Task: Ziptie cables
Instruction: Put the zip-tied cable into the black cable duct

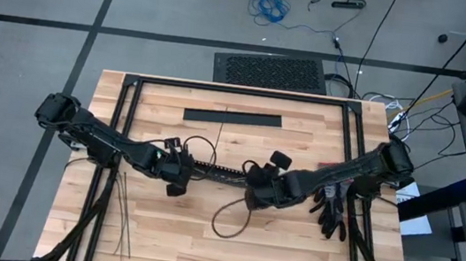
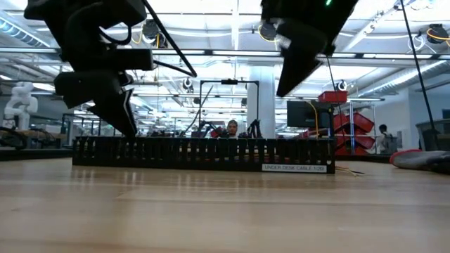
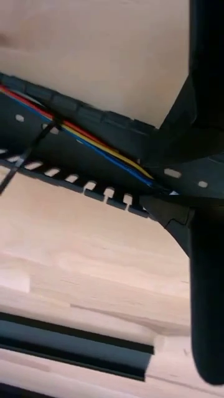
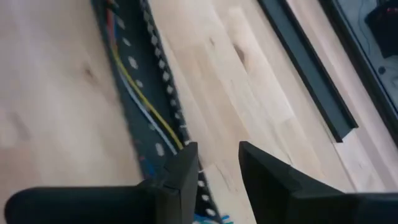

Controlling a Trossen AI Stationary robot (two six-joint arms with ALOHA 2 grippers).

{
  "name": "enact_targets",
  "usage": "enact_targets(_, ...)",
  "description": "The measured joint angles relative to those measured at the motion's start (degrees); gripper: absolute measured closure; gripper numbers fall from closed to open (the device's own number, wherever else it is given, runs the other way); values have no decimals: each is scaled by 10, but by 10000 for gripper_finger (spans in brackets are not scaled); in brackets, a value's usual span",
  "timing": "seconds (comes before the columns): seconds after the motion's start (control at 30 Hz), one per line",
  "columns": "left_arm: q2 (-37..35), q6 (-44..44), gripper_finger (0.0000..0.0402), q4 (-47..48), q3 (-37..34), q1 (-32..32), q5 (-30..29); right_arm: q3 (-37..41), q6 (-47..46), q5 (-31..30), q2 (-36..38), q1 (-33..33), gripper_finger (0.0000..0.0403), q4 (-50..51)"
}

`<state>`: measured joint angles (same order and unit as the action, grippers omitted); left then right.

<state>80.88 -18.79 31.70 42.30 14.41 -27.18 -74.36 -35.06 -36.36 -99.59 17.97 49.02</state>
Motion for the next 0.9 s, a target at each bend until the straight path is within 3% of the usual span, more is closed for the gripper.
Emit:
enact_targets(0.33, 7, 10, 319, -125, -18, 13, -3, 0, 7, -31, -7, 55, 322, -105)
enact_targets(0.53, 33, 28, 319, -156, -18, 14, -17, 0, 48, -85, -36, 50, 330, -181)
enact_targets(0.9, 46, 87, 320, -162, -15, 26, -75, 0, 132, -68, -92, 10, 354, -291)
